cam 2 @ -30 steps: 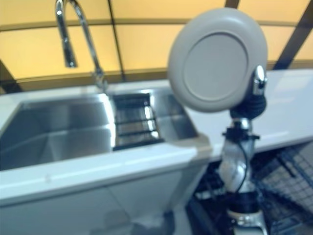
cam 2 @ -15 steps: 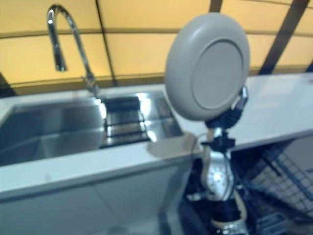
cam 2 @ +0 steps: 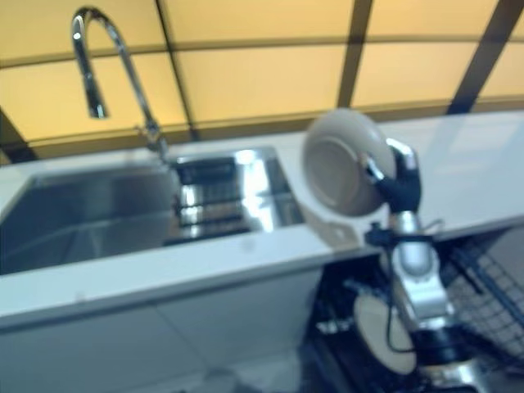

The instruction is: Take plates into dishwasher

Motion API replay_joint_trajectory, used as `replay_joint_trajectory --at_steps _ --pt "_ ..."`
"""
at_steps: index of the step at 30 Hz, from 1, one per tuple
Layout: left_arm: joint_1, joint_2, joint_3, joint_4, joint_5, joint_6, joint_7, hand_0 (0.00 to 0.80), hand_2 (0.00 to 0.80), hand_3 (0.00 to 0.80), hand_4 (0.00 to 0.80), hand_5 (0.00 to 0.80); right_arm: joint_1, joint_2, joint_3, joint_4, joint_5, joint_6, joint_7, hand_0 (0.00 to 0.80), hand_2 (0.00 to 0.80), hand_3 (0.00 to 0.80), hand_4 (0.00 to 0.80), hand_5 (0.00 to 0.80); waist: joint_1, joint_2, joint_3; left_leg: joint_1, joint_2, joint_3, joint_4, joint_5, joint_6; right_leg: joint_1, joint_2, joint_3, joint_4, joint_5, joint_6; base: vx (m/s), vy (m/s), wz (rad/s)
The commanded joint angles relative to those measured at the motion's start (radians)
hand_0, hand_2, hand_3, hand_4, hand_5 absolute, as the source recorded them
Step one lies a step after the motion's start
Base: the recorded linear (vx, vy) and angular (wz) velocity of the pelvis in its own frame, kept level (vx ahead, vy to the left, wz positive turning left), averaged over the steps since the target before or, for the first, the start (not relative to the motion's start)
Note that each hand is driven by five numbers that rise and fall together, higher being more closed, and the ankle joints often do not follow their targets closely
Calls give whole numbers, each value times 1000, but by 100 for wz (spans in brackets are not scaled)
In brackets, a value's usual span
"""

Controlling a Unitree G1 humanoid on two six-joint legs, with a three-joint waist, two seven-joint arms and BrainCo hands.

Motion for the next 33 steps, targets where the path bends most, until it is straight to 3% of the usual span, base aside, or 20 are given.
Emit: replay_joint_trajectory --at_steps 1,12,13,14,15,16,17,18,20,22,25,28,31,33 --pt "-57 35 50 64 -1 -24 0 0 0 0 0 0 -54 -62 -67 -58 -170 67 -83 800 800 800 800 800 -20 -92 18 -53 -44 11 -22 -20 38 46 34 27 60 -136 -59 -21 -30 7" --pt "-40 26 60 64 23 -45 -19 0 0 0 0 0 10 -53 -97 -81 -91 26 -23 800 800 800 800 800 -28 -82 22 -28 -45 13 -26 -26 35 63 35 28 61 -145 -61 16 7 0" --pt "-38 26 58 62 24 -47 -19 0 0 0 0 0 15 -47 -102 -83 -25 14 -6 800 800 800 800 800 -30 -81 21 -24 -47 11 -28 -28 37 65 35 31 57 -143 -60 63 52 -1" --pt "-37 26 55 59 25 -48 -21 0 0 0 0 0 19 -35 -108 -85 137 -22 30 800 800 800 800 800 -32 -78 21 -18 -48 13 -28 -32 38 68 35 36 55 -142 -58 51 46 -1" --pt "-37 26 54 59 25 -48 -20 0 0 0 0 0 19 -31 -110 -86 152 -26 36 800 800 800 800 800 -33 -78 21 -18 -49 12 -28 -31 38 68 35 35 54 -141 -58 60 68 -1" --pt "-38 25 43 58 20 -50 -17 0 0 0 0 0 25 32 -117 -96 425 -70 156 800 800 800 800 800 -37 -75 21 -14 -50 16 -28 -36 38 70 34 38 52 -140 -56 42 52 -1" --pt "-40 25 38 58 20 -49 -16 0 0 0 0 0 27 59 -119 -98 525 -83 206 800 800 800 800 800 -38 -75 20 -13 -51 16 -28 -37 39 70 33 39 52 -139 -56 59 74 -3" --pt "-43 28 27 51 16 -45 -17 0 0 0 0 0 38 137 -117 -108 755 -86 361 800 800 800 800 800 -40 -73 19 -14 -53 17 -28 -38 39 69 31 38 52 -138 -55 37 48 -6" --pt "-51 33 9 51 14 -43 -22 0 0 0 0 0 50 223 -101 -114 907 -67 484 800 800 800 800 800 -42 -72 16 -14 -55 15 -28 -38 40 68 29 32 49 -137 -55 40 44 -9" --pt "-54 35 -12 52 12 -47 -23 0 0 0 0 0 50 265 -89 -113 1001 -39 524 800 800 800 800 800 -40 -72 12 -13 -59 14 -28 -40 42 70 27 26 44 -135 -53 37 37 -3" --pt "-58 36 -26 55 6 -51 -23 0 0 0 0 0 49 299 -88 -115 966 -32 503 800 800 800 800 800 -41 -72 6 -12 -61 15 -28 -45 44 68 26 23 38 -131 -50 21 29 3" --pt "-56 37 -37 50 -4 -48 -19 0 0 0 0 0 56 275 -84 -103 863 -62 435 800 800 800 800 800 -44 -72 0 -13 -62 19 -28 -46 46 67 26 24 30 -125 -46 0 0 0" --pt "-53 36 -33 40 -4 -36 -14 0 0 0 0 0 71 255 -98 -95 669 -86 314 800 800 800 800 800 -49 -71 -5 -16 -62 24 -28 -47 45 65 27 26 26 -121 -43 0 0 0" --pt "-50 33 -36 39 -11 -36 -7 0 0 0 0 0 74 234 -102 -94 715 -68 308 800 800 800 800 800 -52 -72 -1 -18 -61 28 -28 -46 46 65 27 30 22 -117 -42 0 0 0"
